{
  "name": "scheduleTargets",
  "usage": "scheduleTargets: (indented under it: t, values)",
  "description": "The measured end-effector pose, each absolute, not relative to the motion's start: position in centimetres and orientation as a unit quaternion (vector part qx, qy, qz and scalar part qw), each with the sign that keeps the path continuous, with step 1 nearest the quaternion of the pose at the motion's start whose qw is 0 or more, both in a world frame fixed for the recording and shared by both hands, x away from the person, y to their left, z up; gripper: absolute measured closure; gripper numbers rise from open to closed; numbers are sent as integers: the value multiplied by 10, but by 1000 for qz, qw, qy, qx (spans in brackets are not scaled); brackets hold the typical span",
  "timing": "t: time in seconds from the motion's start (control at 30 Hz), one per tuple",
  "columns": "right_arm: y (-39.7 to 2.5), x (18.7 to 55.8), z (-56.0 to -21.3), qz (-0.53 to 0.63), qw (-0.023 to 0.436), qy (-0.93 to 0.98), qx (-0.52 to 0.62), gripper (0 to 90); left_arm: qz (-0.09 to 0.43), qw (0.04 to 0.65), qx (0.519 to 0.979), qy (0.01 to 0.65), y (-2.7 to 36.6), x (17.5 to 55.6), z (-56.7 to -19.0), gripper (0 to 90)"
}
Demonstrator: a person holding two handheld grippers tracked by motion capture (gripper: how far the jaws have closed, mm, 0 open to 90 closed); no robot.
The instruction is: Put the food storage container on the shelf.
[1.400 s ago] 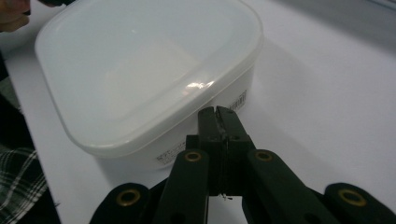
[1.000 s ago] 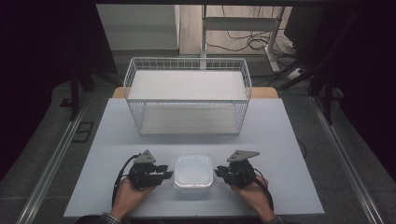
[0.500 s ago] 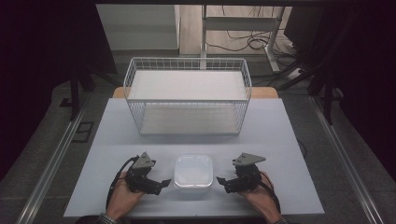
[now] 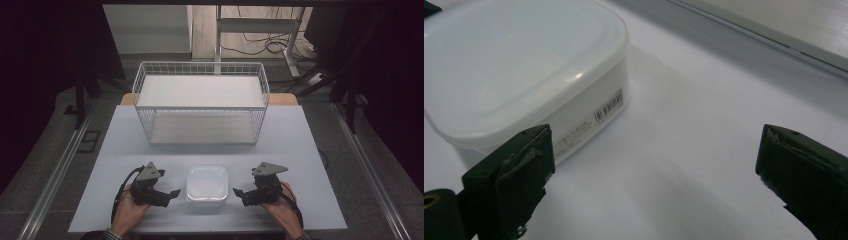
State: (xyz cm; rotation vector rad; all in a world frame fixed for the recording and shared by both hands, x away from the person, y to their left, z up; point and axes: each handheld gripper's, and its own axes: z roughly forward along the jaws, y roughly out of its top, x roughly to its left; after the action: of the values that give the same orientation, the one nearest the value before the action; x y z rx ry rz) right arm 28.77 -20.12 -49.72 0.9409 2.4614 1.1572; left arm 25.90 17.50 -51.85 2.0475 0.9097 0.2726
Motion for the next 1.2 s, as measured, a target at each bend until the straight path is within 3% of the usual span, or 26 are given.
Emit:
scheduleTargets:
  t: [0.2, 0.57, 0.83, 1.2]
  values:
    - [-199, 287, -490, 411, 125, 840, 332, 22, 87, 454, 805, 371, 177, 259, -507, 74]
    - [-180, 285, -479, 420, 105, 838, 333, 7, 50, 456, 821, 340, 152, 265, -496, 35]
    - [-156, 288, -475, 400, 102, 857, 308, 18, 47, 447, 828, 335, 133, 275, -492, 73]
    - [-148, 298, -486, 390, 47, 862, 319, 88, 14, 436, 830, 348, 127, 285, -503, 161]
